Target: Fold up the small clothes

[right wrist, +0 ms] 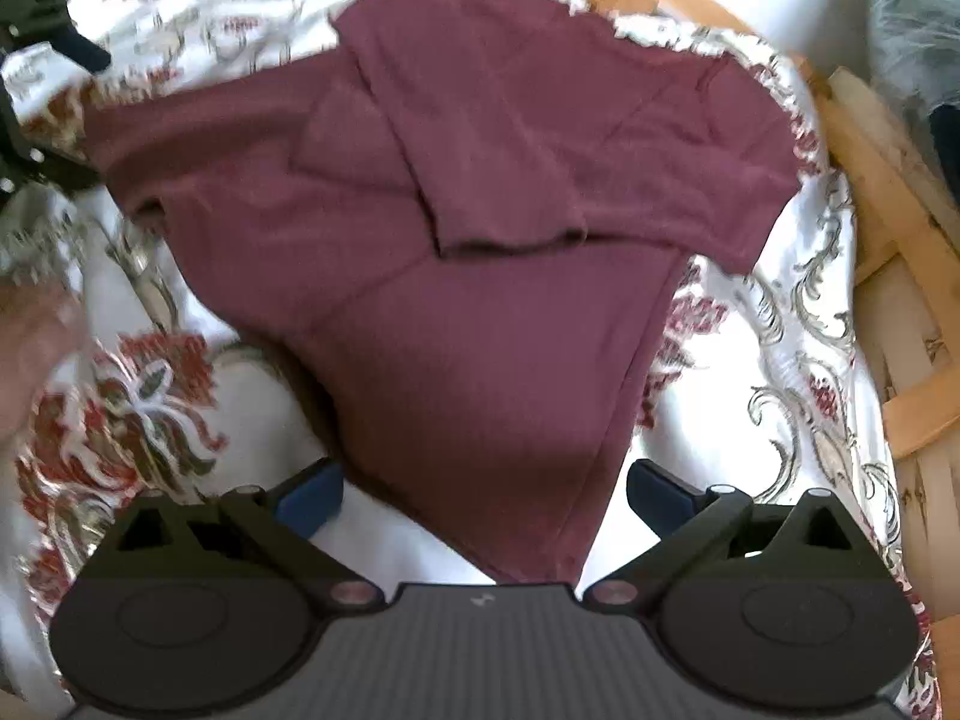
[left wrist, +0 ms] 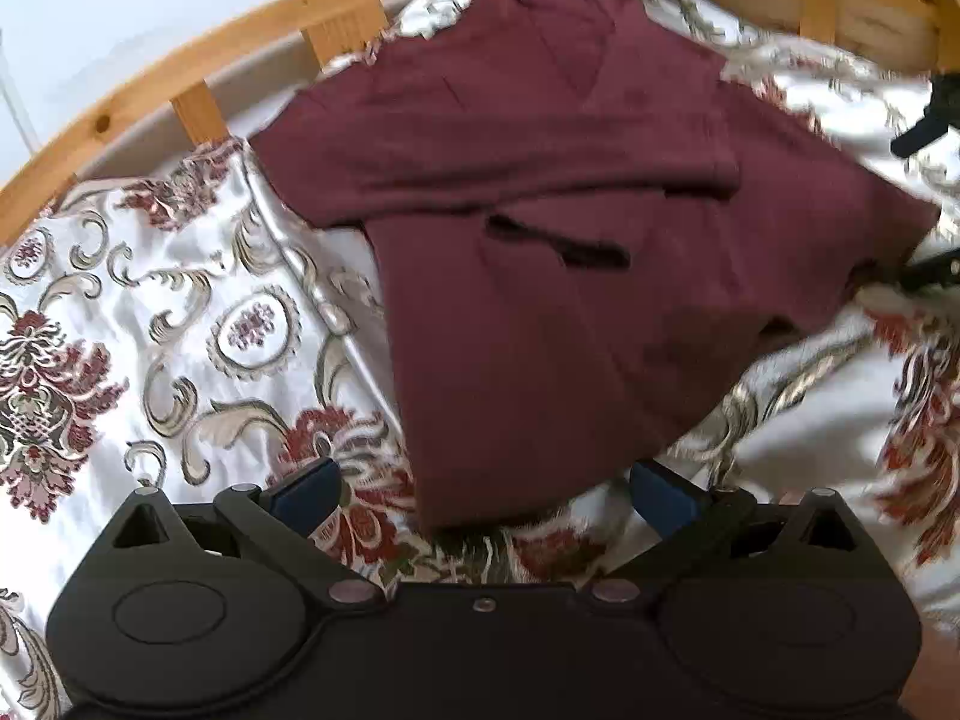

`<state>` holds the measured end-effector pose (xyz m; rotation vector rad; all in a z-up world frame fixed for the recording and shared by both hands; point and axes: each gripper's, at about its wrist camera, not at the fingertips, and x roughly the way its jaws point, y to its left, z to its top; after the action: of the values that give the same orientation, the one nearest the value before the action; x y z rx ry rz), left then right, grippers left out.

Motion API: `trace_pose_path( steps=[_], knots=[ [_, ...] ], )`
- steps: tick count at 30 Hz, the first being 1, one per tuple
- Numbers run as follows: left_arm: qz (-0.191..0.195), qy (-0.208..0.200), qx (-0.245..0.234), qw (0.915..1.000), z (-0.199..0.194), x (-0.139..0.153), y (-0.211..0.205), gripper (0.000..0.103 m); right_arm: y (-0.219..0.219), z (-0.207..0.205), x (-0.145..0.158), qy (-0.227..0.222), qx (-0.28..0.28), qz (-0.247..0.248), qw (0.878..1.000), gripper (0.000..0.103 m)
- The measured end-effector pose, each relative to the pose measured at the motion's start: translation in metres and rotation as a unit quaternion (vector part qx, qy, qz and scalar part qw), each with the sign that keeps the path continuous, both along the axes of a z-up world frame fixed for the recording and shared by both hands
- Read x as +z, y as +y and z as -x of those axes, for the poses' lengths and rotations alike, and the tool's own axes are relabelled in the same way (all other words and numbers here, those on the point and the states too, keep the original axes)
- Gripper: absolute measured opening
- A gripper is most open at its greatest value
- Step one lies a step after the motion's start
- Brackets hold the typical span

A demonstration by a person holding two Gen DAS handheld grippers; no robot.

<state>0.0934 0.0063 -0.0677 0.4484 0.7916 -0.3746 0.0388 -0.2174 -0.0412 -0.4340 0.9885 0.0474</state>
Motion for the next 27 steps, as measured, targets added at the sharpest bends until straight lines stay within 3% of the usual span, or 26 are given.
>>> trace_pose_path(
  steps=[5, 10, 16, 24, 27],
  knots=[
    [-0.02, -0.001, -0.01, 0.9998, -0.002, -0.006, 0.002, 0.102, 0.004, -0.001, -0.007, 0.005, 0.011, 0.022, 1.0, 0.103],
    [-0.051, -0.017, -0.026, 0.9982, -0.002, -0.01, -0.008, 0.102, 0.0, -0.002, -0.007, 0.005, 0.006, 0.014, 1.0, 0.103],
    [-0.05, -0.029, -0.038, 0.9976, -0.004, -0.019, -0.022, 0.103, 0.002, -0.001, -0.003, -0.007, 0.006, 0.014, 1.0, 0.103],
    [-0.072, -0.086, -0.04, 0.9929, 0.003, -0.018, -0.028, 0.102, 0.0, 0.001, -0.003, -0.013, 0.006, 0.015, 1.0, 0.103],
    [-0.074, -0.11, -0.028, 0.9908, 0.004, -0.014, -0.025, 0.097, 0.003, 0.002, -0.004, -0.015, 0.013, 0.025, 0.999, 0.103]
  ],
)
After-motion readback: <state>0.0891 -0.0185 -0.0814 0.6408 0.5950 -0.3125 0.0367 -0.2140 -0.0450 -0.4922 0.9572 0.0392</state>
